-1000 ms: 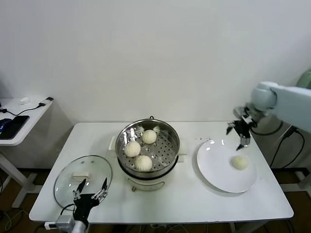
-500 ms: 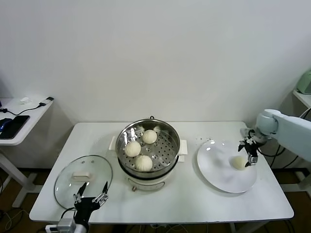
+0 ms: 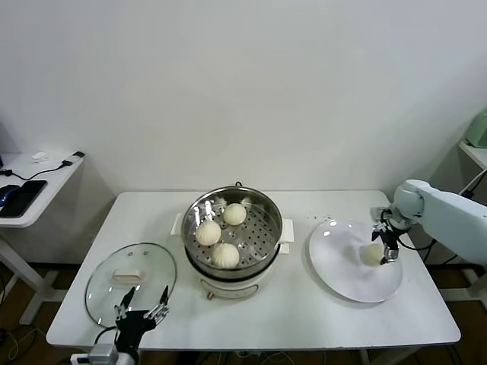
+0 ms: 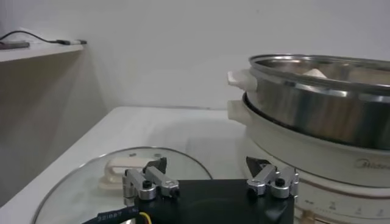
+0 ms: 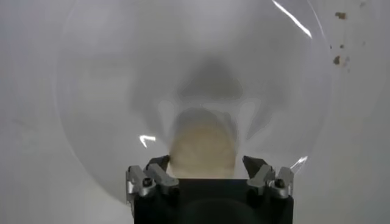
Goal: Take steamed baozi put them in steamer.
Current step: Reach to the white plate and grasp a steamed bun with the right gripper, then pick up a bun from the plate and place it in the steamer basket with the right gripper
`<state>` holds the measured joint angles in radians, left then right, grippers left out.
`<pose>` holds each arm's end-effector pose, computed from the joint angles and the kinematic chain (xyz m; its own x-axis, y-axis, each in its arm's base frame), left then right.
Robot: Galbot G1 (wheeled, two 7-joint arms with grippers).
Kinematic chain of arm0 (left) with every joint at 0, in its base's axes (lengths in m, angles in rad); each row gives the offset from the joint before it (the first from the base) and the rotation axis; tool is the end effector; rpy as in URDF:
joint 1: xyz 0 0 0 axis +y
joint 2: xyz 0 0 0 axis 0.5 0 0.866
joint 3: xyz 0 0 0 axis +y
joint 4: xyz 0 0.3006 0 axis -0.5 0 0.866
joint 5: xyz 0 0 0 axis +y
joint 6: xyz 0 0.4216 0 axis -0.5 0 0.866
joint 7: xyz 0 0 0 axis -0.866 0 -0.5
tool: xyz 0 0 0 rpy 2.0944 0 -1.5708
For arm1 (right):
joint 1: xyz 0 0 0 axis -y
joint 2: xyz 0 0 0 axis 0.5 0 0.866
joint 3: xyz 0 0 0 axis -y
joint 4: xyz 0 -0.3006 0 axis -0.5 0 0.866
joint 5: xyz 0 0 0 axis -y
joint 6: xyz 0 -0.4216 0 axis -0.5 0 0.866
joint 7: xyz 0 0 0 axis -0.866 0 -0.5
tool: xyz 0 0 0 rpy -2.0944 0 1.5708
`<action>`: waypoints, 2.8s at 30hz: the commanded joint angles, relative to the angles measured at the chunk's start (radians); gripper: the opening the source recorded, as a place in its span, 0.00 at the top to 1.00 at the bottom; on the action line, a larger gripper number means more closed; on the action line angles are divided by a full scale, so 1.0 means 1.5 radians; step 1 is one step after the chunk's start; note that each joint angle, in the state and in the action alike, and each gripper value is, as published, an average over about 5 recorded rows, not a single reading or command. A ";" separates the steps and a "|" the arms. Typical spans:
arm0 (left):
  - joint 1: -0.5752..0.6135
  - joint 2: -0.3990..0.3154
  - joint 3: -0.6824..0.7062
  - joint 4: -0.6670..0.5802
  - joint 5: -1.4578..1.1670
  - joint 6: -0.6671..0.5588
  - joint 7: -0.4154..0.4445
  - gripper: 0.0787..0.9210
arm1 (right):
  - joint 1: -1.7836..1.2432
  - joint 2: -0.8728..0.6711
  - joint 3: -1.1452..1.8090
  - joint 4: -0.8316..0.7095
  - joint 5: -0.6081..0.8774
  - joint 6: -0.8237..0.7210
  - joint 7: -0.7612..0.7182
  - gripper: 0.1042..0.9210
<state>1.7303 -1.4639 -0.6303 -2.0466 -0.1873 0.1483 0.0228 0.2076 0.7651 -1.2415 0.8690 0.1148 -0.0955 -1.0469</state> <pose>0.2243 0.0512 -0.3148 -0.9408 -0.0156 0.3386 -0.0314 0.9987 -0.0412 0.5743 -0.1944 -0.2532 -0.0606 0.0379 0.9974 -0.9977 0.0267 -0.0616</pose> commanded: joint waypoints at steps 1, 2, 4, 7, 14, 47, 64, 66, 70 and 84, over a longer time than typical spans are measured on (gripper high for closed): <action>0.001 0.001 0.003 0.001 0.001 -0.001 0.000 0.12 | -0.023 0.009 0.023 -0.008 -0.013 -0.006 0.002 0.19; 0.001 0.001 0.004 0.001 0.001 -0.001 0.000 0.12 | -0.022 0.008 0.023 -0.006 -0.012 -0.006 0.001 0.21; 0.001 0.001 0.004 0.000 0.001 0.000 0.000 0.12 | -0.018 0.005 0.024 0.001 -0.012 -0.007 0.000 0.23; 0.000 0.001 0.004 0.001 0.001 0.001 0.001 0.12 | -0.003 -0.003 0.022 0.017 -0.012 -0.009 0.001 0.26; -0.003 0.000 0.007 -0.003 0.002 0.007 0.001 0.12 | 0.180 -0.021 -0.121 0.112 0.098 -0.026 -0.002 0.30; -0.027 -0.001 0.023 -0.009 0.028 -0.010 0.007 0.12 | 0.420 0.389 -0.352 0.322 0.608 -0.274 0.205 0.31; -0.025 0.002 0.025 0.002 0.026 -0.012 0.007 0.12 | 0.321 0.355 -0.311 0.296 0.527 -0.299 0.238 0.30; -0.024 0.002 0.025 0.002 0.026 -0.012 0.007 0.12 | 0.322 0.354 -0.310 0.295 0.525 -0.299 0.238 0.30; -0.023 0.003 0.025 0.002 0.025 -0.013 0.007 0.12 | 0.321 0.350 -0.298 0.294 0.526 -0.290 0.237 0.30; -0.012 0.005 0.020 -0.017 -0.002 -0.014 0.003 0.12 | 0.349 0.218 -0.150 0.294 0.591 -0.211 0.244 0.12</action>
<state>1.7098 -1.4570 -0.5999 -2.0631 -0.1584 0.1273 0.0328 0.7386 1.2274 -1.6468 1.3149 0.9539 -0.4622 -0.7495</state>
